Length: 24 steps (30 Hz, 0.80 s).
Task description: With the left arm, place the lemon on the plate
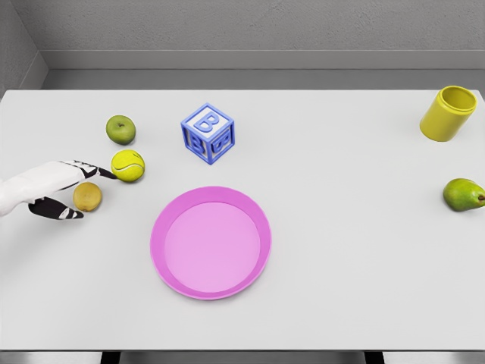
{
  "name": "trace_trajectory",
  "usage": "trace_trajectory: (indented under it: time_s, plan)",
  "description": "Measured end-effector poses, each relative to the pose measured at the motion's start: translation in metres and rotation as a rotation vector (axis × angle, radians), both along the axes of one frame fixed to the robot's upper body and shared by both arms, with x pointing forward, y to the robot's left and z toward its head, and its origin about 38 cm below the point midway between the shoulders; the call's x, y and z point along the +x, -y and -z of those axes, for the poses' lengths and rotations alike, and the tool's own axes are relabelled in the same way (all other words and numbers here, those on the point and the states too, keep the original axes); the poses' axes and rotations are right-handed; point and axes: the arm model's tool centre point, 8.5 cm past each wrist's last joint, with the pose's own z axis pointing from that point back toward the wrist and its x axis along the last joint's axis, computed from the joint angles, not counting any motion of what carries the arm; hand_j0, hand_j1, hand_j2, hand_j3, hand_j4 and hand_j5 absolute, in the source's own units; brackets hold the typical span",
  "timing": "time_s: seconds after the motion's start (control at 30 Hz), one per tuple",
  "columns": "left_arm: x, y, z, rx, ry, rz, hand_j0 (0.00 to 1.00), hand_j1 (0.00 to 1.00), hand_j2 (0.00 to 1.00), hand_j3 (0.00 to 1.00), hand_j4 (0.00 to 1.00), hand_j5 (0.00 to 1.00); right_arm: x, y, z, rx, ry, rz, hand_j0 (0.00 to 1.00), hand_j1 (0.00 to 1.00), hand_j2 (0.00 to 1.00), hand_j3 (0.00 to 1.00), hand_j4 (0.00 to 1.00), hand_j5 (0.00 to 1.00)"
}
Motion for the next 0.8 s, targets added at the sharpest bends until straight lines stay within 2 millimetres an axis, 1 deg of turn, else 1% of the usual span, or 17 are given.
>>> trace_trajectory:
  time_s: [0.27, 0.8]
  plan:
    - [0.000, -0.001, 0.003, 0.002, -0.007, -0.005, 0.86, 0.86, 0.86, 0.86, 0.86, 0.86, 0.000, 0.000, 0.000, 0.000, 0.000, 0.000, 1.00, 1.00, 1.00, 1.00, 1.00, 1.00]
    - [0.001, -0.013, 0.012, 0.013, -0.032, -0.039, 0.86, 0.86, 0.86, 0.86, 0.86, 0.86, 0.000, 0.000, 0.000, 0.000, 0.000, 0.000, 1.00, 1.00, 1.00, 1.00, 1.00, 1.00]
